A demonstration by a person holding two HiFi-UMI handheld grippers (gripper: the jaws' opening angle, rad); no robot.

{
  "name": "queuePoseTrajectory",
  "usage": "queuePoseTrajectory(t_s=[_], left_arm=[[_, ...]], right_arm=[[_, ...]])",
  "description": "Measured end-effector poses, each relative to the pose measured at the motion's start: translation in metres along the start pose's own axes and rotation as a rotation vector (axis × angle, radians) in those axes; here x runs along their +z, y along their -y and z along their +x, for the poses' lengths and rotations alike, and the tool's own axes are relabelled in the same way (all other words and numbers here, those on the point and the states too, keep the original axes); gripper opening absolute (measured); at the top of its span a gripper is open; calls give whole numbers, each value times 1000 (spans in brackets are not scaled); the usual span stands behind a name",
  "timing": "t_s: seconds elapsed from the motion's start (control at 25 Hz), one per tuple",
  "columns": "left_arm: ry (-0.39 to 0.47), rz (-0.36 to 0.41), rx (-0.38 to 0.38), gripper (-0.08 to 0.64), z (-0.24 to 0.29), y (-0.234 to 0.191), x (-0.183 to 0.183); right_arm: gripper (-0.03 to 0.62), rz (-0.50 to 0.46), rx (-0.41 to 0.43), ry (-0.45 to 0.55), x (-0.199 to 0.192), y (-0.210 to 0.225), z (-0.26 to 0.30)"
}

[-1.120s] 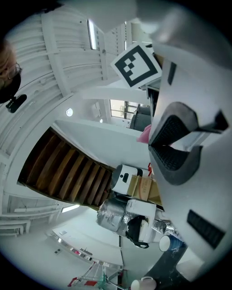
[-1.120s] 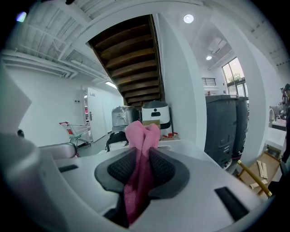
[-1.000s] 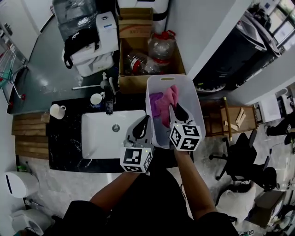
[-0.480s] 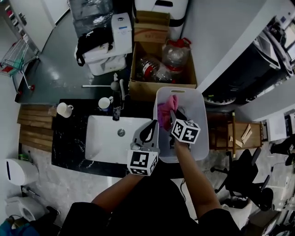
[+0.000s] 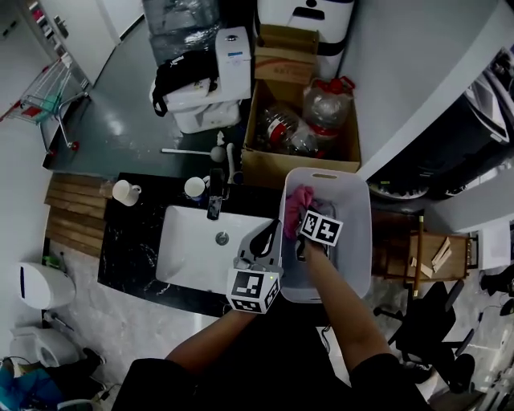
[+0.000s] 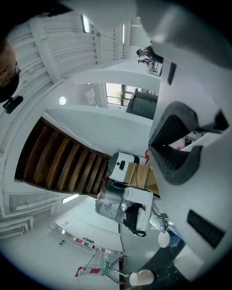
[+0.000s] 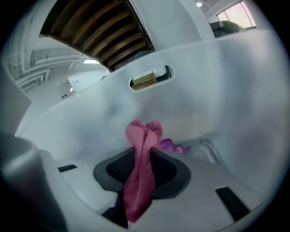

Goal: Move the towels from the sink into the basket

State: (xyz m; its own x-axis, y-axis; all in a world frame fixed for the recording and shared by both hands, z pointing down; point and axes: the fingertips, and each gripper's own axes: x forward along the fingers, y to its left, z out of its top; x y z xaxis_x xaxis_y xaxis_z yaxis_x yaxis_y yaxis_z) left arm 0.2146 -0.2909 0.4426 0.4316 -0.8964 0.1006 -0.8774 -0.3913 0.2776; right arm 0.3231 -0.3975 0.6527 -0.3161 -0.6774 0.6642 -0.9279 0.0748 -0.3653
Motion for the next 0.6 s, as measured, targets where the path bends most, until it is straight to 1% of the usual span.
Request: queuePoseTrajectory(t_s=[0.08, 0.16, 0.24, 0.28, 0.36, 0.48, 0.6], left_arm=[[4, -10, 5, 5, 0, -1, 1], [11, 4, 13, 5, -2, -2, 4], [13, 11, 22, 5, -2, -5, 4], [11, 12, 27, 5, -1, -7, 2], [0, 10, 33, 5, 0, -8, -3], [-7, 5, 25, 5, 0, -3, -5], [-4, 6, 16, 5, -3, 3, -4]], right_arm=[[130, -10, -9, -19, -8, 6, 9], [164, -36, 2, -48, -16, 8, 15], [223, -116, 19, -86, -23, 3, 18], [231, -158, 18, -93, -24, 2, 19], [232, -204, 8, -90, -23, 2, 17], [232, -219, 14, -72, -16, -1, 9], [232, -242, 38, -42, -7, -9, -3]])
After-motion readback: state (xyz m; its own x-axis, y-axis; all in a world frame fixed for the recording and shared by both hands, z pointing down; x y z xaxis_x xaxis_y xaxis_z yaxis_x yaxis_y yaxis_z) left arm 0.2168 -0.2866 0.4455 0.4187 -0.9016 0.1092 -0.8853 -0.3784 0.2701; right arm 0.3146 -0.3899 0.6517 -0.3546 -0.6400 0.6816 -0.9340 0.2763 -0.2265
